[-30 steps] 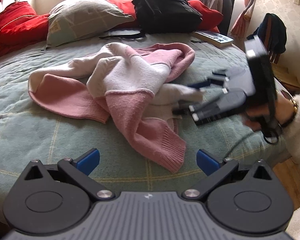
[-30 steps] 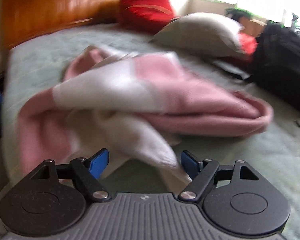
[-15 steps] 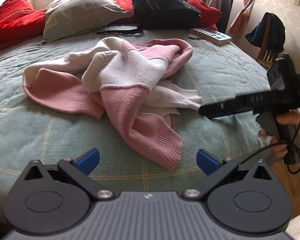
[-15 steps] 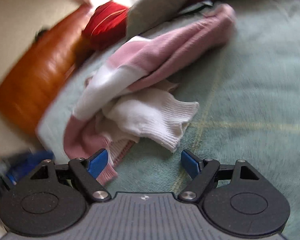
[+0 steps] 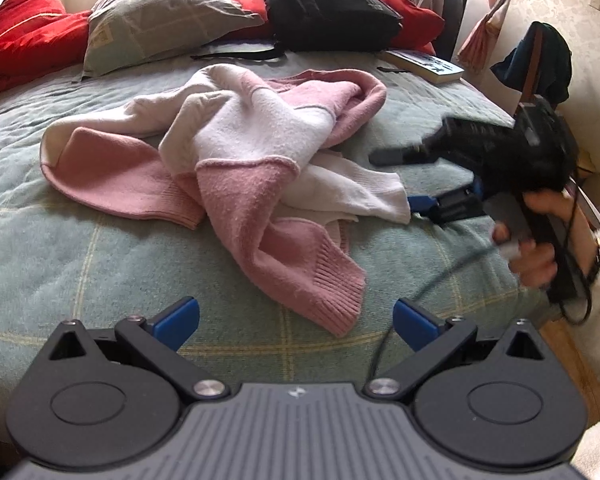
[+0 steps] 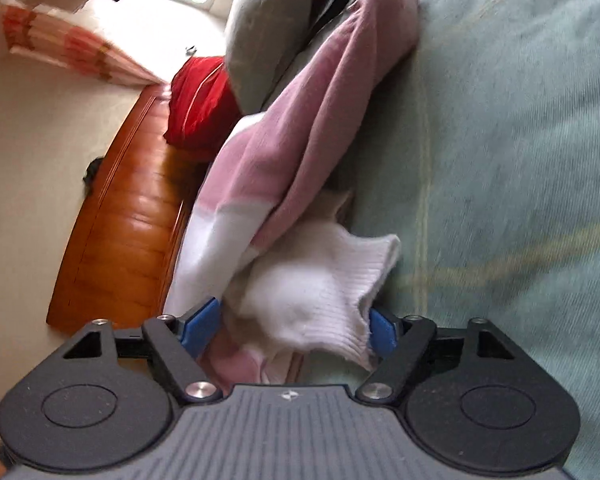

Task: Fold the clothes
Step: 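Grasp the white sleeve cuff with the right gripper, then pull the white sleeve outward with the right gripper and lay it flat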

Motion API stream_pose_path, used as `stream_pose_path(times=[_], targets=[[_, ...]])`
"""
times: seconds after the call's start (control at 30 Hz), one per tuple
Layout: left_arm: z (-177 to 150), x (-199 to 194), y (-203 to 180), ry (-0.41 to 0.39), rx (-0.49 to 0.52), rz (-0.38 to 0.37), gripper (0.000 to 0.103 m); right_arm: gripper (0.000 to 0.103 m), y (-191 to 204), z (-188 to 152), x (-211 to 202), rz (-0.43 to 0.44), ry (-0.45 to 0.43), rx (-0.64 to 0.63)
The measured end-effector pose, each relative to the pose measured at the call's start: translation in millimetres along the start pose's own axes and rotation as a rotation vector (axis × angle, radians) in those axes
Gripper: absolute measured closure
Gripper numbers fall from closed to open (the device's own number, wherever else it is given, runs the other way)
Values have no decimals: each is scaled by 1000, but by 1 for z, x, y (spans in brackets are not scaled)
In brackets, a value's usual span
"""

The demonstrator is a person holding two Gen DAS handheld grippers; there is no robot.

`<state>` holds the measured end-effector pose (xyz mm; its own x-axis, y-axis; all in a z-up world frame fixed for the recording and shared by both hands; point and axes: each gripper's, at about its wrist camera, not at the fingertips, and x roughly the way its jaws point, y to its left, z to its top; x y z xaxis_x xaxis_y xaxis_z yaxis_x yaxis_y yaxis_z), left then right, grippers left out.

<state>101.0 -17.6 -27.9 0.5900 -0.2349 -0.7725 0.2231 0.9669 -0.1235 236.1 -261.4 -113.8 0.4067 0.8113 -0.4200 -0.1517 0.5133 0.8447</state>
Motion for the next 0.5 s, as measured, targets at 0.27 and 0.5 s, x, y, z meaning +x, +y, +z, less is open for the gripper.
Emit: stream_pose_path(times=[0.27,0.5], targets=[[-1,-1,-3,6,6,3,1,97,-22,-1,5,-47,-73,52],[1,-7,-5,-5,11,22,1,96,0,6,-48,-81,-238,-8]])
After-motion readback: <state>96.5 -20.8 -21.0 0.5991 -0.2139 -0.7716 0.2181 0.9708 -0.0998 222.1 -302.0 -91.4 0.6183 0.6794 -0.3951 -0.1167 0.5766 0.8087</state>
